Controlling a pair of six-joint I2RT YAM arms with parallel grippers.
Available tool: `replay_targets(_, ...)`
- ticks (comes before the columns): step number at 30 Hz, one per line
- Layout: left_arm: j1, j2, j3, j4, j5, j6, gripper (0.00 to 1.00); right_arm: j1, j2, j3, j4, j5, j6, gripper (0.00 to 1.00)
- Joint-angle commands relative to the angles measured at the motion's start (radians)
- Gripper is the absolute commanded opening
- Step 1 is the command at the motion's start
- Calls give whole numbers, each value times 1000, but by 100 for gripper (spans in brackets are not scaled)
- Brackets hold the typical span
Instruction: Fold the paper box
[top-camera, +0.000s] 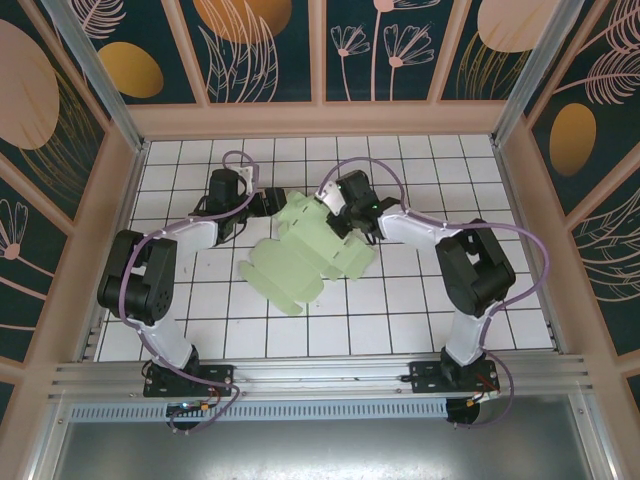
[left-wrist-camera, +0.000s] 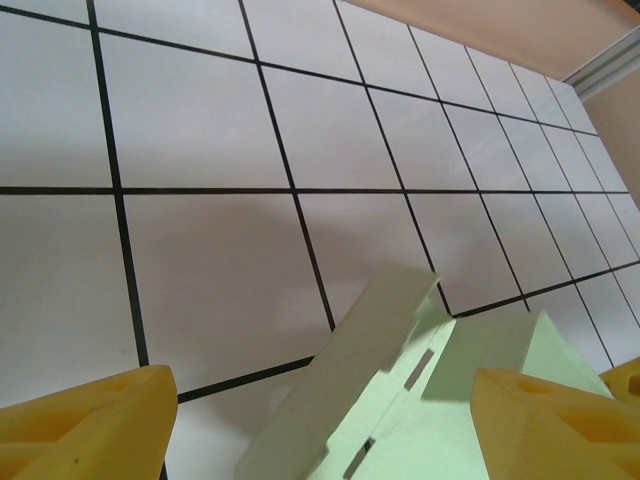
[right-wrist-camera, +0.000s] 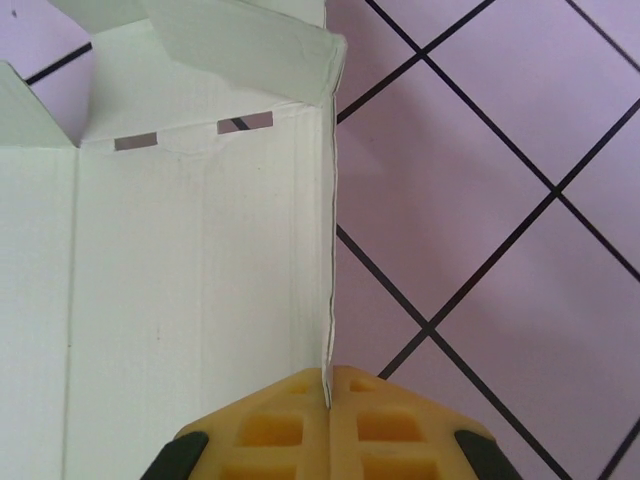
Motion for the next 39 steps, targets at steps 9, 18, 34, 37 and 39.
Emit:
replay_targets(9,5,1,7,0,10,17,77,-99,112,112,-142,-113,161,28)
replay_targets(18,5,17,14,-5,19,19,77,-125,153,131,-167,-106,160,32)
replay_targets(34,7,2,14,-21,16,34,77,-130,204,143,-179,-166,129,26)
replay_targets(37,6,5,16,-20,15,35,77,-130,197,139,-179,-157,118,13)
replay_targets(39,6,5,16,-20,14,34,77,-130,186,133,-171,-141,110,0)
